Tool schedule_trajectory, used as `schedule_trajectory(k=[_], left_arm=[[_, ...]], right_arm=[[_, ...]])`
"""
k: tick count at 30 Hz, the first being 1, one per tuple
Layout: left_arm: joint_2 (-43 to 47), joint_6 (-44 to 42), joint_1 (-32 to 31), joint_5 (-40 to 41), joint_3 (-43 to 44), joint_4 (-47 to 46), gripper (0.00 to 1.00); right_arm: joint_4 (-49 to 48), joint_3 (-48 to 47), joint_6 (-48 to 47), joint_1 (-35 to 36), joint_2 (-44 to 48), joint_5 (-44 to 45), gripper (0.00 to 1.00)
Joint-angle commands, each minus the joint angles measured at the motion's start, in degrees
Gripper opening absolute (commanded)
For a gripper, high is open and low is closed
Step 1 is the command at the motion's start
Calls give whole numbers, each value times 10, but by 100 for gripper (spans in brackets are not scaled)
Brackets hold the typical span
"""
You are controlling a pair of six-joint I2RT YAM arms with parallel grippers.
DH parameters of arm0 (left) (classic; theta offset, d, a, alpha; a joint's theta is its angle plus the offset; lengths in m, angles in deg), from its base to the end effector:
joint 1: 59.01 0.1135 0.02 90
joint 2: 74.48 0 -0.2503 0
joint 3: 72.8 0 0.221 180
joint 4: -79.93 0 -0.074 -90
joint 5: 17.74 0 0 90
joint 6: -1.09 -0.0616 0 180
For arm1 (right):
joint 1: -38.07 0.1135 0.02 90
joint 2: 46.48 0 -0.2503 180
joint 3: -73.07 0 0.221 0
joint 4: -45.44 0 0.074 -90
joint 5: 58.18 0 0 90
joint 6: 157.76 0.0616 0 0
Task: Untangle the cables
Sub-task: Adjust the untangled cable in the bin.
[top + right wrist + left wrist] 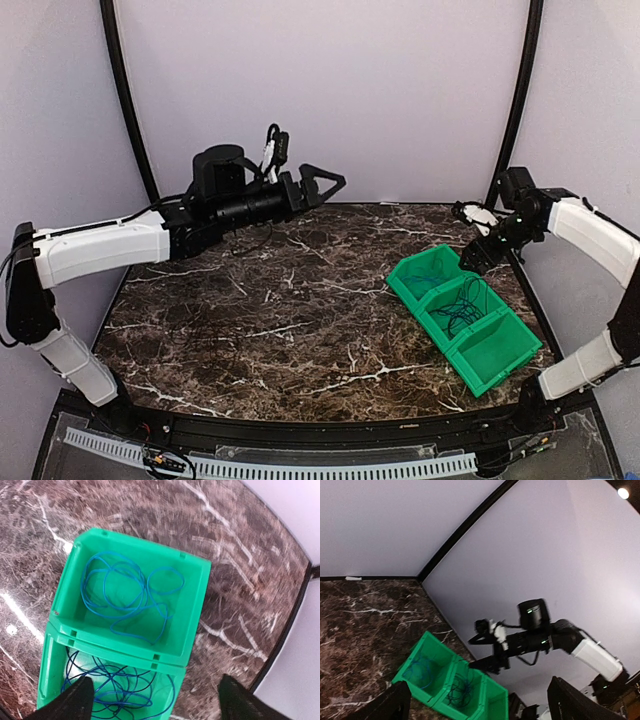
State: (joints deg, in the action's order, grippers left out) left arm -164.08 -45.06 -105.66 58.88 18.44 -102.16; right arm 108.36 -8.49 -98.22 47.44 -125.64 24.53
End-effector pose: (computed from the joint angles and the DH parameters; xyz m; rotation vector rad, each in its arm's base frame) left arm 0.2455 -0.2809 0.3788 0.2507 1.6706 -1.4090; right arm 0.2555 0.0501 0.2510 -0.9313 2.4419 0.0378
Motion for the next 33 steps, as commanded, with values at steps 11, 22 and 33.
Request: schedule_trajectory(k=[11,22,33], left_arm=[[230,-213,21,640,-239,335,99],[240,-92,57,353,-247,526,50],[195,-29,118,261,-305,558,43]], right_arm=[[-235,-35,97,2,87,-314,99],[-310,124,53,54,118,-441,77],[-311,158,30,64,97,-450,78]])
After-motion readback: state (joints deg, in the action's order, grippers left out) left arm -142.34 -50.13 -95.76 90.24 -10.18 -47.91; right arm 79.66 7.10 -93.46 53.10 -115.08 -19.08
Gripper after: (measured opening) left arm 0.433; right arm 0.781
